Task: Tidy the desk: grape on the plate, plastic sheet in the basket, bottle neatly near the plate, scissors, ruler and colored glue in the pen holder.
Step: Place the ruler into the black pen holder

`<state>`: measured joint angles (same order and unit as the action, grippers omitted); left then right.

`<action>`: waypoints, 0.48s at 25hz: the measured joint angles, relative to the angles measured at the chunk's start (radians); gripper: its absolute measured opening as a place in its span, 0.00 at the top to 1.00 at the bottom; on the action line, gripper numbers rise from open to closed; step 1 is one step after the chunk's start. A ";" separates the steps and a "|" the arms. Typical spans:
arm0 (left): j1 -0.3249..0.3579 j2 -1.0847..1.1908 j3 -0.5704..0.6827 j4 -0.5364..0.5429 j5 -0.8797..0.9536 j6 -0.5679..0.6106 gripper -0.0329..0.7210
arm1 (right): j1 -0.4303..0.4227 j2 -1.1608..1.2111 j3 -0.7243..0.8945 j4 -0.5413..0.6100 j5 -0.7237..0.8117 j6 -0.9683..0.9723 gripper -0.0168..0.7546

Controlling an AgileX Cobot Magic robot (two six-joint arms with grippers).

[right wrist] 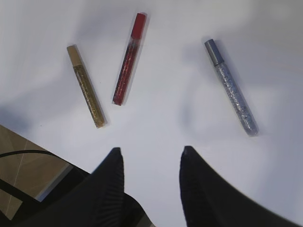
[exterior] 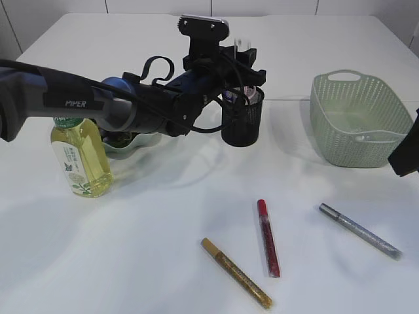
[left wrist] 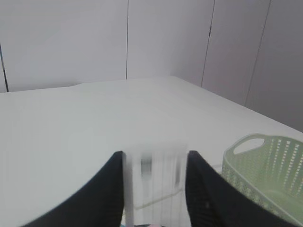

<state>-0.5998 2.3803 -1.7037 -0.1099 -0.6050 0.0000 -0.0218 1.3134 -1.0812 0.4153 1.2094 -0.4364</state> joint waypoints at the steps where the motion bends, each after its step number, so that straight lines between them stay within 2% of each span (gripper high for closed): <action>1: 0.000 0.000 0.000 0.000 0.000 0.000 0.56 | 0.000 0.000 0.000 0.000 0.000 0.000 0.56; 12: 0.000 -0.009 0.000 0.000 0.043 0.000 0.56 | 0.000 0.000 0.000 0.000 -0.001 0.000 0.56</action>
<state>-0.5998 2.3712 -1.7037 -0.1099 -0.5623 0.0000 -0.0218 1.3134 -1.0812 0.4153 1.2085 -0.4364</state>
